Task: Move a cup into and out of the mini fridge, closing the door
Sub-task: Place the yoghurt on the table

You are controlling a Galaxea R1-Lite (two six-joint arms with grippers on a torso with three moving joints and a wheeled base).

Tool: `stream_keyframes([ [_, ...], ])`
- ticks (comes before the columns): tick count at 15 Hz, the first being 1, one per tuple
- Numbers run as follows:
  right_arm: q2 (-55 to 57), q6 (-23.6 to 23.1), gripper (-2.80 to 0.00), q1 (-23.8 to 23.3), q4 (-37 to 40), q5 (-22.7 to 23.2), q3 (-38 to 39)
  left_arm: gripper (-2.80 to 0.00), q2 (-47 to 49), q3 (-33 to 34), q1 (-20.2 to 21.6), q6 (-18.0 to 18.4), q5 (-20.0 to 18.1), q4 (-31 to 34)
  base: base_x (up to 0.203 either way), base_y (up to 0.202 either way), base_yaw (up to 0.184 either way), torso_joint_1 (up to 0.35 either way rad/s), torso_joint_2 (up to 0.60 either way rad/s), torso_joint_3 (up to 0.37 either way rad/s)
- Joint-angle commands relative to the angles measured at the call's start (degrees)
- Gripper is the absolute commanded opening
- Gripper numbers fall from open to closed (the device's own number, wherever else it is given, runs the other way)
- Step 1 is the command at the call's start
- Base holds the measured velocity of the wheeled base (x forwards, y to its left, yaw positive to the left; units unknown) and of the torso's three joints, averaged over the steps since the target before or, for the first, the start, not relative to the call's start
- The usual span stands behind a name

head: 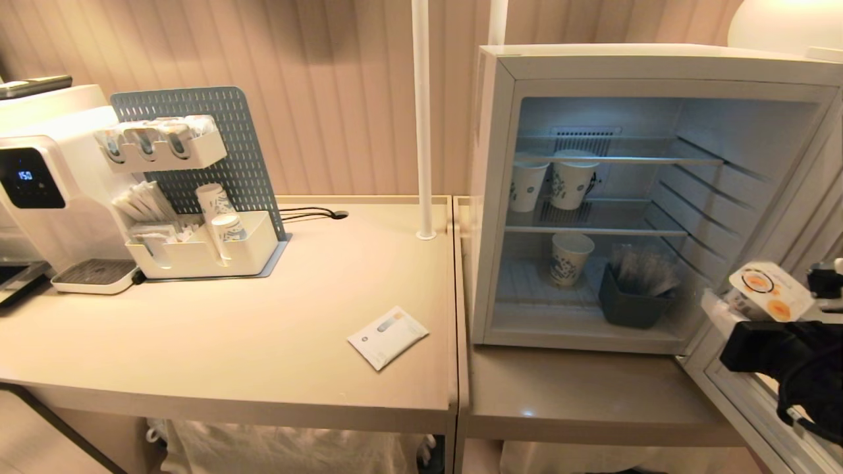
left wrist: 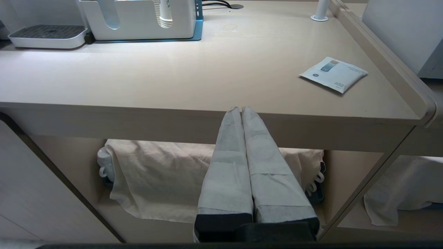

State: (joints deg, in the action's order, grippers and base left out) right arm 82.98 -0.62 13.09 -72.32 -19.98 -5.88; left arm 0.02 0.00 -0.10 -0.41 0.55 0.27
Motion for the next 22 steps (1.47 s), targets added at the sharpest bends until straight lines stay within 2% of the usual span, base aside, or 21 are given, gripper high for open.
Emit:
stream_keyframes([
  [1,-5.89,-0.04,-2.80,-0.06,-0.33,-0.20,2.51,-2.80,0.07,0.00,0.01,-0.02,0.07,0.00,0.000,0.000,0.000,0.000,0.00,0.000],
  [3,-10.34,-0.15,-2.80,-0.09,0.21,-1.09,4.40,-2.80,0.07,0.00,0.01,-0.11,-0.02,0.00,0.000,0.000,0.000,0.000,0.00,0.000],
  [5,-14.66,-0.34,-2.80,-0.08,2.64,-4.17,5.64,-2.80,0.07,0.00,0.01,-0.20,0.07,0.00,0.000,0.000,0.000,0.000,0.00,0.000],
  [9,-26.45,-1.08,-2.80,-0.01,13.72,-10.49,5.62,-2.80,0.07,0.00,0.01,-0.20,-0.02,-0.07,0.000,0.000,0.000,0.000,0.00,0.000],
  [12,-34.80,-1.24,-2.80,-0.01,25.21,-18.43,4.64,-2.80,0.07,0.00,0.01,-0.21,0.07,-0.09,0.000,0.000,0.000,0.000,0.00,0.000],
  [14,-39.47,-2.28,-2.80,-0.63,28.73,-23.81,4.54,-2.80,0.07,0.00,0.01,-0.55,-0.02,-0.09,0.000,0.000,0.000,0.000,0.00,0.000],
  [16,-44.49,-3.77,-2.80,-4.85,32.30,-25.34,4.82,-2.80,0.07,0.00,0.01,-0.55,-0.02,-0.09,0.000,0.000,0.000,0.000,0.00,0.000],
  [19,-52.97,-4.10,-2.80,-8.13,38.12,-25.73,5.46,-2.80,0.07,0.00,0.01,-0.55,-0.02,-0.09,0.000,0.000,0.000,0.000,0.00,0.000],
  [22,-64.19,-3.98,-2.80,-10.59,47.70,-25.56,5.48,-2.80,0.07,0.00,0.01,-0.55,-0.02,-0.09,0.000,0.000,0.000,0.000,0.00,0.000],
])
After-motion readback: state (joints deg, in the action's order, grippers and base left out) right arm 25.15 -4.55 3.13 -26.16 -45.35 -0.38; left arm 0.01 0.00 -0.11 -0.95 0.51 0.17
